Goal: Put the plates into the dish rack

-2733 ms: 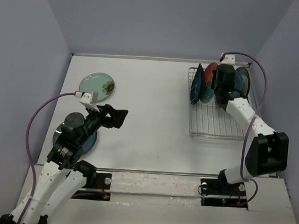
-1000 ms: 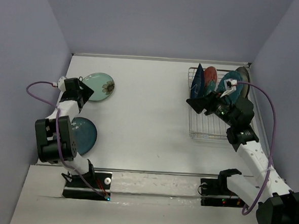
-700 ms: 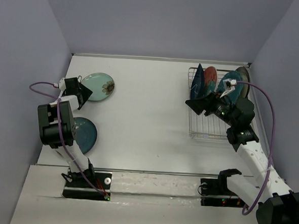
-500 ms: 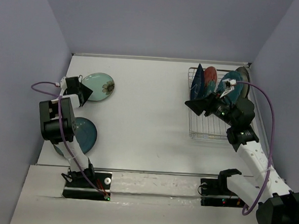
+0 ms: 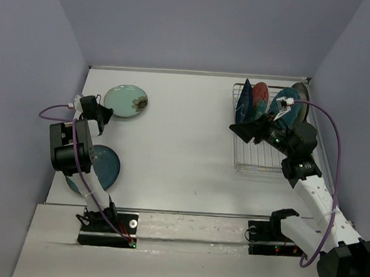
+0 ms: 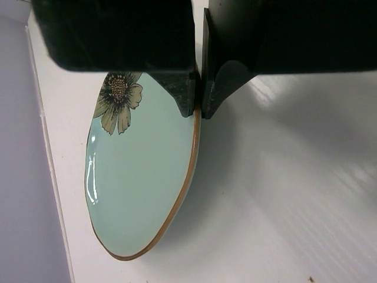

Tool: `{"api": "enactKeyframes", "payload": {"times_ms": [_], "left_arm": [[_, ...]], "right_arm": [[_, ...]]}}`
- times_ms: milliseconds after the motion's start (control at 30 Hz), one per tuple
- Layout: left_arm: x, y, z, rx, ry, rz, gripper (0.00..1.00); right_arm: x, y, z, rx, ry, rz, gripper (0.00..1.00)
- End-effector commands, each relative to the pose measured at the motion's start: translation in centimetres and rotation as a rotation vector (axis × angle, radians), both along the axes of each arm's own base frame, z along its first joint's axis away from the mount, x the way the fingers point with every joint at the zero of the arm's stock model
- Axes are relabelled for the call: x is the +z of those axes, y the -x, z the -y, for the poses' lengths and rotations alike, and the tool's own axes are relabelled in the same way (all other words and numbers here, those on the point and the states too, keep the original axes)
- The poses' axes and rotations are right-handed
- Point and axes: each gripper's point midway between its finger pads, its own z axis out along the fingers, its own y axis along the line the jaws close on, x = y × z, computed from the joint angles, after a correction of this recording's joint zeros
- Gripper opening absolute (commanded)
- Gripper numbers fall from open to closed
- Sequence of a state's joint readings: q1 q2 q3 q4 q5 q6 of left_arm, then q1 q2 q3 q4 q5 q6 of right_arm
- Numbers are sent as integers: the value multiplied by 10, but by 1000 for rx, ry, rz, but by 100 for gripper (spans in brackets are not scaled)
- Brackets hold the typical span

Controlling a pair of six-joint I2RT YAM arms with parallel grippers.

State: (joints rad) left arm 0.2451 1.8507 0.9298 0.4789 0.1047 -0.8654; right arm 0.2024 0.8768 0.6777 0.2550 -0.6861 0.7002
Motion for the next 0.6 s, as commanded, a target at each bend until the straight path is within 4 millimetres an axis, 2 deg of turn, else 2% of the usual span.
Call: {"api": "enactKeyframes", "payload": {"times_ms": [0, 33, 67, 133, 167, 267, 300, 333, 367, 433, 567], "left_arm": [[58, 2, 3, -28, -42, 147, 6], [63, 5, 5, -35, -40, 162, 6], [85, 6, 10, -53, -43, 224, 6], [103, 9, 15, -67, -31, 275, 6], [118, 14, 22, -91, -27, 317, 6], [134, 27, 35, -124, 2, 364, 6], [152, 33, 44, -155, 5, 412, 6], [153, 39, 50, -170, 23, 418, 6], [169, 46, 61, -210, 25, 458, 6], [172, 58, 75, -247, 39, 470, 6], [194, 90, 109, -348, 74, 539, 6]], "right_arm": [[29, 1, -10, 55, -2, 69, 82], [35, -1, -13, 57, 0, 78, 82], [31, -4, -19, 66, 8, 57, 84], [29, -1, -35, 99, 21, 49, 85], [27, -7, -42, 85, 31, 30, 86], [20, -4, -70, 115, 61, 5, 88], [21, -5, -78, 120, 66, -2, 88], [11, -7, -90, 134, 75, -38, 89], [10, -8, -96, 139, 78, -47, 90], [-4, -15, -106, 141, 95, -89, 90], [-22, -24, -119, 137, 120, -134, 92]]}}
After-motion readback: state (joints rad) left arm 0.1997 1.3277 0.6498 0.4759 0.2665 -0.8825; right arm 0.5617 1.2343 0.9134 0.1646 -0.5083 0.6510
